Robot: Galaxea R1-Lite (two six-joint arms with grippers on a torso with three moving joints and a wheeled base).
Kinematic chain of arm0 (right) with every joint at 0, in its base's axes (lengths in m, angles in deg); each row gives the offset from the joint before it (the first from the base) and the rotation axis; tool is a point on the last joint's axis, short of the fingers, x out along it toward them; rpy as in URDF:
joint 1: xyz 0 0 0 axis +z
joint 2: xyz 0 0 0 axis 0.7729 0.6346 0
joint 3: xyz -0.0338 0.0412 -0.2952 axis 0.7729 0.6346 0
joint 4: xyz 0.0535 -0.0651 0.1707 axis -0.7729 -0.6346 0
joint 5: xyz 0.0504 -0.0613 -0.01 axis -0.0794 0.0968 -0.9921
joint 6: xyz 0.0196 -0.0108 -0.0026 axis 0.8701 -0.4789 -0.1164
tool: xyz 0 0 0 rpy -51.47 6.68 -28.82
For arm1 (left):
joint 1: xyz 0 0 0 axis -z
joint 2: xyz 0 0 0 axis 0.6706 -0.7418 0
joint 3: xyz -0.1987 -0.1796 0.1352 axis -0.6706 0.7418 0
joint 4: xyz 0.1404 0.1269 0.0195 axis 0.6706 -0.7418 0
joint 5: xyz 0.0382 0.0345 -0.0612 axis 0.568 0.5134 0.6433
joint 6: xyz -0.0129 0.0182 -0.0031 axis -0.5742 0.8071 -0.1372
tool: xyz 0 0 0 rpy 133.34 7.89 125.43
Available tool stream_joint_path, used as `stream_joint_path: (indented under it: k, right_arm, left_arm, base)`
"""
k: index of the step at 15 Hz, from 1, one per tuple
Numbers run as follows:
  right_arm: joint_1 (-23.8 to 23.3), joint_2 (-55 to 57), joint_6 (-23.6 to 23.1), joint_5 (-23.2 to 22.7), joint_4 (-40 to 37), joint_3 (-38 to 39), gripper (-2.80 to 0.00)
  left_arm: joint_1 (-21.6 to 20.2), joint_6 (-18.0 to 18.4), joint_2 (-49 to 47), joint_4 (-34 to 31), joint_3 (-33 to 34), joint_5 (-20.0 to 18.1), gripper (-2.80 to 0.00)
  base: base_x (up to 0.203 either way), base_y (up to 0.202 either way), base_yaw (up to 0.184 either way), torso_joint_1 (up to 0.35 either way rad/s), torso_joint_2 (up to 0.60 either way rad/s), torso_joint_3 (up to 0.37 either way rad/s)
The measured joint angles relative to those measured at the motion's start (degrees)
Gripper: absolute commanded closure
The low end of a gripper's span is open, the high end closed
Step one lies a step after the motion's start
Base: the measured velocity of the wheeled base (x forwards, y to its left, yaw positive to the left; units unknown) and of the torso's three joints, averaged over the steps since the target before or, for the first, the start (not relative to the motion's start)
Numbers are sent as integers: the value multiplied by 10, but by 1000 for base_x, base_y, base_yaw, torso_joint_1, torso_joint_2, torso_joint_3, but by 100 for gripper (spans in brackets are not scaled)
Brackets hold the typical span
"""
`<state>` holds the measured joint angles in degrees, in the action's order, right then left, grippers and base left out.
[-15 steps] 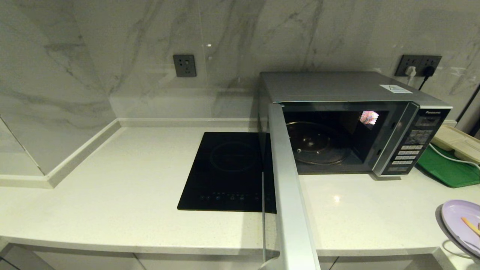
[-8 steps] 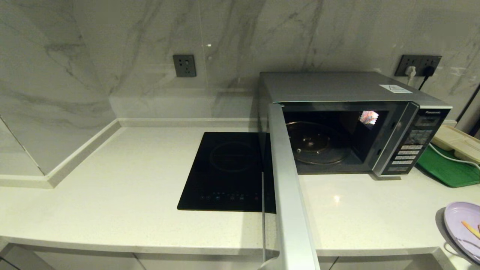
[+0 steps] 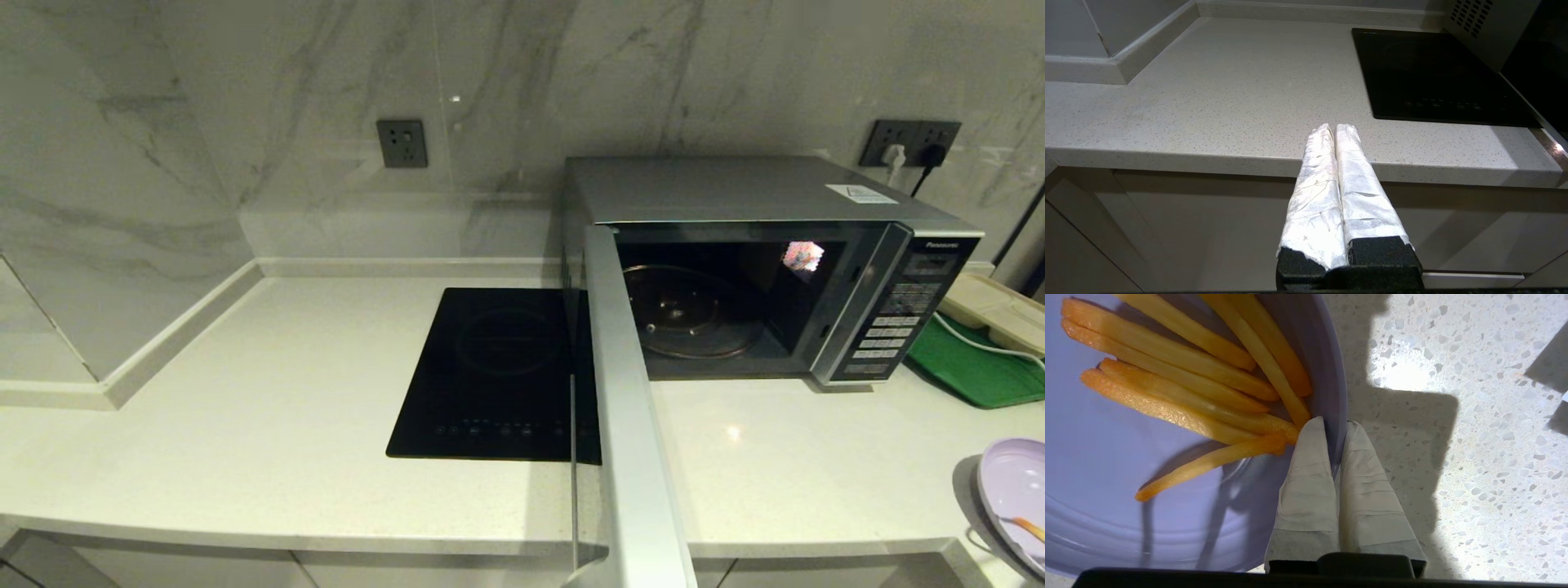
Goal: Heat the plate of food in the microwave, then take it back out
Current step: Put the plate in the microwave oven
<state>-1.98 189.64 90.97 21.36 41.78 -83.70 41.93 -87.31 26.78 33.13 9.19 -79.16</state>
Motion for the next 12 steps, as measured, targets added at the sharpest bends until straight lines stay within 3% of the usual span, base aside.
stream_joint_path:
  k: [6,12]
  right_arm:
    - [-1,-9,-2,-5,-2,0,0]
    - [0,-42,-39,-38,-7,5,0]
  left_arm:
    - [0,0,0,0,0,0,0]
    - [0,0,0,0,0,0,0]
  base:
    - [0,0,0,0,0,0]
    - [0,0,0,0,0,0]
